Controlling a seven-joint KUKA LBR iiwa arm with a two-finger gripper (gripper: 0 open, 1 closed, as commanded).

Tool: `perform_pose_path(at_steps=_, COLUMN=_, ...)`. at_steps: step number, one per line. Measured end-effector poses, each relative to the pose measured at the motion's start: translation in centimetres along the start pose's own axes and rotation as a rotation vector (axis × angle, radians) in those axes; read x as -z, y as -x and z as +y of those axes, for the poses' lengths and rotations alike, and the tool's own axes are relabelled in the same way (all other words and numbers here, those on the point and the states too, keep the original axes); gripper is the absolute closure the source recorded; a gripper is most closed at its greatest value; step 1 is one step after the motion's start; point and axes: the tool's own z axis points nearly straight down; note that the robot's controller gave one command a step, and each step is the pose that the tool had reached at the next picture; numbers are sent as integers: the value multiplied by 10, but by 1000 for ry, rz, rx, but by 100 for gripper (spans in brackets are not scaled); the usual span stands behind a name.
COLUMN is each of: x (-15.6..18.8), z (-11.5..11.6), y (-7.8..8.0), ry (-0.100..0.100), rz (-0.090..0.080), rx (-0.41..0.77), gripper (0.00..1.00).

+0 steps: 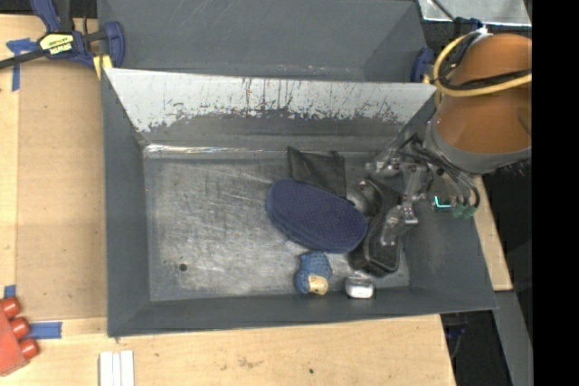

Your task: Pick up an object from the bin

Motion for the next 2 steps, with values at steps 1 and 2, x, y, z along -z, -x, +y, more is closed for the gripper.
perform_pose_path(at_steps=1, x=-105, z=9, y=79, ry=-1, rz=-2, rx=-133, gripper=0)
perform_pose_path(at_steps=2, x=-100, z=61, y=76, ry=0, rz=-11, rx=-223, gripper=0)
